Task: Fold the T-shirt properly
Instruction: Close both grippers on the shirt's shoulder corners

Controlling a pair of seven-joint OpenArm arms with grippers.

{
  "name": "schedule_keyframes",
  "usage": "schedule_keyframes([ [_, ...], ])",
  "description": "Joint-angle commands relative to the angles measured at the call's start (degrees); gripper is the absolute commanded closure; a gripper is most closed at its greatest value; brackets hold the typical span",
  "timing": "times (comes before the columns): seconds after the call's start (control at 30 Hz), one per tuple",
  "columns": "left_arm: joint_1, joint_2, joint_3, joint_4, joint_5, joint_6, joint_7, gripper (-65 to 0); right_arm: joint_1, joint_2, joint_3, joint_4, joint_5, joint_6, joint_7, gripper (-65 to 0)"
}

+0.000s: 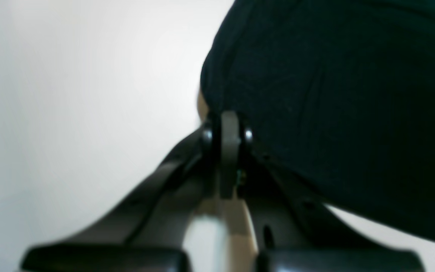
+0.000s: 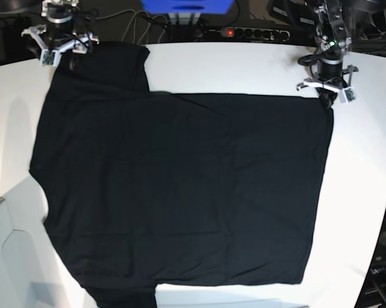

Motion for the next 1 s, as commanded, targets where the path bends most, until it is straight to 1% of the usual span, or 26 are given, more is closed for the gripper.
schedule_keyframes([
  [0.0, 0.4, -0.6, -0.3, 0.6, 0.2, 0.1, -0.5, 0.0, -0.4, 0.4, 0.3, 0.2, -0.1, 0.3, 1.0, -46.9],
  [0.03, 0.4, -0.6, -0.3, 0.6, 0.2, 0.1, -0.5, 0.0, -0.2, 0.4, 0.3, -0.1, 0.0, 0.4, 1.1, -46.9],
  [0.07, 0.4, -0.6, -0.3, 0.6, 0.2, 0.1, -0.5, 0.0, -0.1, 0.4, 0.3, -0.4, 0.0, 1.2, 1.1, -46.9],
  [0.17, 0.4, -0.6, -0.3, 0.6, 0.2, 0.1, -0.5, 0.0, -0.1, 0.0, 0.4, -0.6, 0.0, 6.5, 1.1, -46.9],
  [0.2, 0.4, -0.6, -0.3, 0.6, 0.2, 0.1, -0.5, 0.0, -0.1, 0.0, 0.5, -0.7, 0.0, 7.6, 1.1, -46.9],
  [0.37, 0.4, -0.6, -0.3, 0.6, 0.2, 0.1, -0.5, 0.0, 0.8, 0.0, 0.4, -1.0, 0.0, 8.0, 1.0, -46.9],
  [0.5, 0.4, -0.6, -0.3, 0.7, 0.2, 0.1, -0.5, 0.0, 1.8, 0.0, 0.4, -3.6, 0.0, 8.0, 1.0, -46.4],
  [0.73, 0.4, -0.6, -0.5, 1.0, 0.2, 0.1, -0.5, 0.0, 1.7, 0.0, 0.0, -4.3, 0.0, 8.1, 1.0, -40.4],
  [0.8, 0.4, -0.6, -0.6, 1.1, 0.2, 0.1, -0.5, 0.0, 1.6, 0.0, 0.0, -4.3, 0.0, 8.2, 1.0, -37.3],
  [0.83, 0.4, -0.6, -0.6, 1.1, 0.2, 0.1, -0.5, 0.0, 1.5, 0.0, -0.1, -4.3, 0.0, 9.1, 1.0, -34.9],
  [0.9, 0.4, -0.6, -0.6, 1.1, 0.2, 0.1, -0.5, 0.0, 1.5, 0.0, 0.2, -4.3, 0.0, 13.0, 0.3, -27.5],
  [0.97, 0.4, -0.6, -0.6, 1.1, 0.2, 0.1, -0.5, 0.0, 1.7, 0.0, 0.4, -4.2, 0.0, 17.1, -1.8, -17.7],
])
